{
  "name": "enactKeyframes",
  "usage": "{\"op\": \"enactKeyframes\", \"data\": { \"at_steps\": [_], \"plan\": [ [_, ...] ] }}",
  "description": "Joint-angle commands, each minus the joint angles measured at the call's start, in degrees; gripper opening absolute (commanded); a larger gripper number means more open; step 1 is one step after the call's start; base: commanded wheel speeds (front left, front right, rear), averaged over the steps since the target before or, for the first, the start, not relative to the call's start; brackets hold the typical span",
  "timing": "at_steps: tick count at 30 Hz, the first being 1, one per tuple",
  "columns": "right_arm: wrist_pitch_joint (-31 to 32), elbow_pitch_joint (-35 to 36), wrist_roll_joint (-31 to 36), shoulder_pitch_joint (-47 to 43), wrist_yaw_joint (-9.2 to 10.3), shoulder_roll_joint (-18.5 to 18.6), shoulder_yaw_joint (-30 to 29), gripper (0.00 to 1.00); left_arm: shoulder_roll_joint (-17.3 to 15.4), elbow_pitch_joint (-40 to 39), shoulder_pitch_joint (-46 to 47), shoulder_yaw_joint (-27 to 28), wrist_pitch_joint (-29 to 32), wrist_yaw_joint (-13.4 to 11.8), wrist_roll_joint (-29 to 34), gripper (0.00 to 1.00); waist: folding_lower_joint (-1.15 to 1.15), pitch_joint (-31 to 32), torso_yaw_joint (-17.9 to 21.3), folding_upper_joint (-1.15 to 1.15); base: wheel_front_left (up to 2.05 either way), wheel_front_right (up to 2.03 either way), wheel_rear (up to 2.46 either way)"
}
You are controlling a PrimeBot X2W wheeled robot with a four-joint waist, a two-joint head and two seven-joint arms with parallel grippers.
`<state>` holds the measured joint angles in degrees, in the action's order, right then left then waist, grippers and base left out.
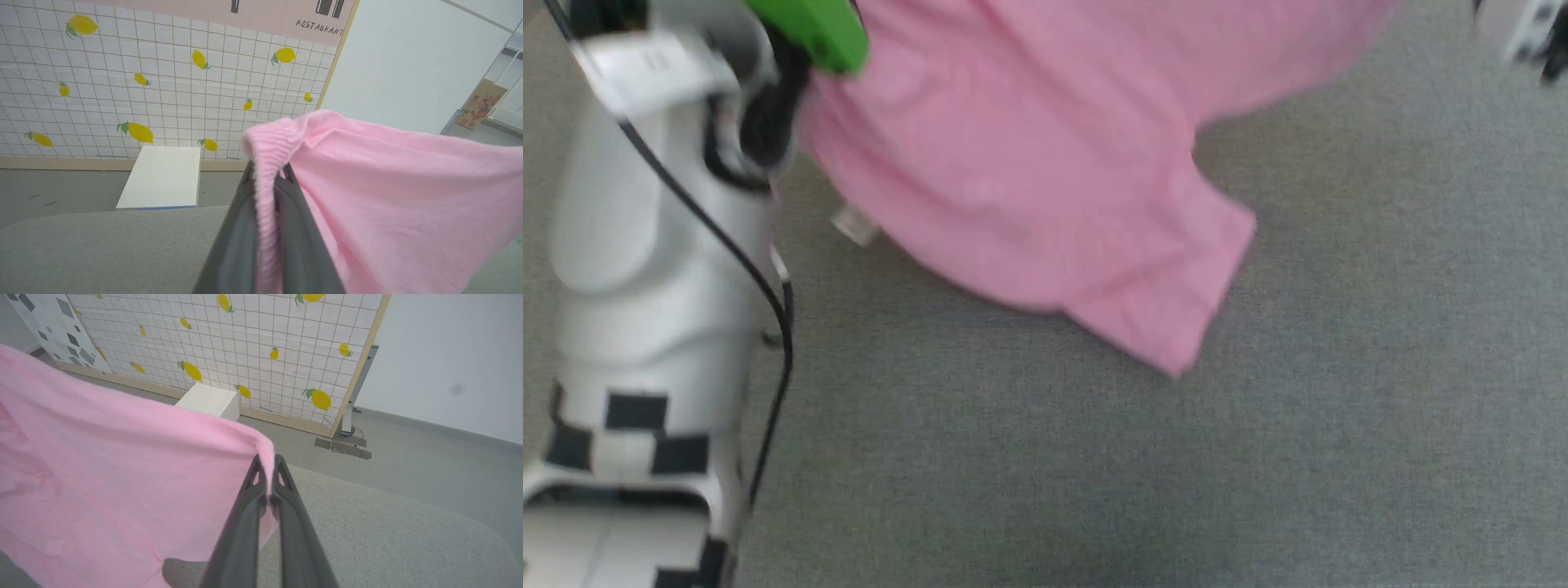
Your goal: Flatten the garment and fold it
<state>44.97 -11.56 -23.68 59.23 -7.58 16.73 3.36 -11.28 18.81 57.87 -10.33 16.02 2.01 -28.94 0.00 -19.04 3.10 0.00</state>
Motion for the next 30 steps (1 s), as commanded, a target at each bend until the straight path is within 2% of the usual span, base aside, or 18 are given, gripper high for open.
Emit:
{"op": "enactKeyframes", "data": {
  "at_steps": [1, 6, 9, 13, 16, 22, 27, 30],
  "plan": [
    [-0.9, -1.6, 0.7, 3.3, 0.09, -0.5, -0.3, 0.00, -0.9, 1.5, 3.8, -0.1, -0.3, 0.3, 1.2, 0.00, 0.00, -2.4, 1.2, 0.00, 0.00, 0.00, 0.00],
    [-6.9, -8.4, 5.7, 16.3, 0.09, -2.2, -2.2, 0.00, -2.2, 7.3, 16.6, 0.0, -4.0, 0.6, 3.8, 0.00, 0.00, -5.6, 2.5, 0.00, 0.00, 0.00, 0.00],
    [-12.6, -11.9, 8.5, 23.3, 0.09, -3.4, -3.6, 0.00, -2.1, 9.5, 23.2, 0.9, -8.8, 0.4, 4.5, 0.00, 0.00, -7.1, 3.2, 0.00, 0.00, 0.00, 0.00],
    [-19.4, -16.3, 11.4, 28.7, 0.09, -4.2, -4.6, 0.00, -2.4, 12.6, 28.0, 1.4, -14.8, 1.1, 5.1, 0.00, 0.00, -8.1, 3.7, 0.00, 0.00, 0.00, 0.00],
    [-22.1, -18.6, 11.0, 29.8, 0.09, -4.6, -4.6, 0.00, -2.5, 15.0, 28.4, 1.6, -17.1, 2.4, 4.2, 0.00, 0.00, -8.8, 3.6, 0.00, 0.00, 0.00, 0.00],
    [-24.2, -19.8, 4.9, 25.6, 0.09, -3.3, -1.4, 0.00, -1.9, 20.0, 23.3, 1.5, -22.2, 4.4, 1.4, 0.00, 0.00, -9.7, 2.2, 0.00, 0.00, 0.00, 0.00],
    [-24.7, -15.5, -2.8, 14.6, 0.09, -1.0, 1.9, 0.00, 0.0, 22.5, 15.3, 0.1, -27.2, 5.3, -2.3, 0.00, 0.00, -7.7, 0.5, 0.00, 0.00, 0.00, 0.00],
    [-24.6, -11.1, -6.6, 6.2, 0.09, 0.7, 3.2, 0.00, 1.2, 21.4, 9.8, -2.6, -28.9, 5.4, -4.7, 0.00, 0.00, -5.2, -0.6, 0.00, 0.00, 0.00, 0.00]
  ]
}}
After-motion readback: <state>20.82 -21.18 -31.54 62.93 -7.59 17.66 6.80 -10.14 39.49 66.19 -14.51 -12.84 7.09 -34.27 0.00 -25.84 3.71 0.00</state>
